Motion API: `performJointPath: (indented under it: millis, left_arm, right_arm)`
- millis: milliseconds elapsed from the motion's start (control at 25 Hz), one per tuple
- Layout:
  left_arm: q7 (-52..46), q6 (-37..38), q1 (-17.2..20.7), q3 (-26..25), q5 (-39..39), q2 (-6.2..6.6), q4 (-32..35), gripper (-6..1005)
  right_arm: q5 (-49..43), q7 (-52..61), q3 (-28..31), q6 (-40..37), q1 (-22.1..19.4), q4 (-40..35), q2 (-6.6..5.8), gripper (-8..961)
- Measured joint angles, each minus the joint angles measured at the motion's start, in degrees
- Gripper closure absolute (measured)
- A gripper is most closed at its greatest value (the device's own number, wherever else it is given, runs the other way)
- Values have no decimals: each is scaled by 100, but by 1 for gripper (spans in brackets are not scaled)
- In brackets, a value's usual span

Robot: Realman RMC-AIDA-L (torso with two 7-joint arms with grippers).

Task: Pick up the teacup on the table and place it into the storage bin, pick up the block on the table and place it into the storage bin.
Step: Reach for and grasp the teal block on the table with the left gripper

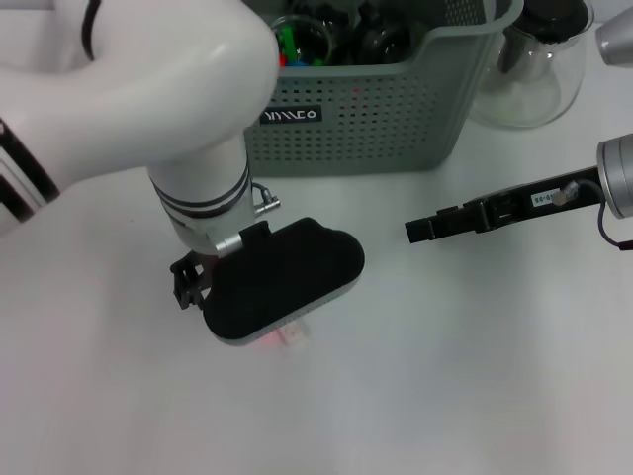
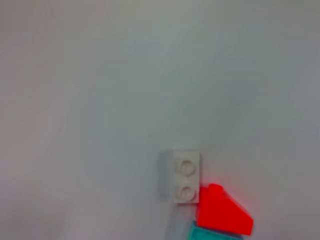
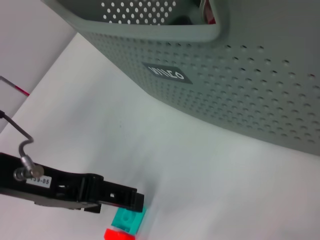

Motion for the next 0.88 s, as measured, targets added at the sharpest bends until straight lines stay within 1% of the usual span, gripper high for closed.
performJointPath:
  millis: [360,680,880]
  left_arm:
    - [4,-6,-96,92,-75,-20,-121,127]
    - [6,-12,-193,153,-112,-72,-263,126]
    - [6,-16,-235,173,-123,-94,-327,172]
  right_arm:
    - [13,-7,0,2,-48,0,-2,135]
    - [13,-6,0,-2,-70,0,-14,135]
    - [13,-9,0,-5,-81,0,-16,136]
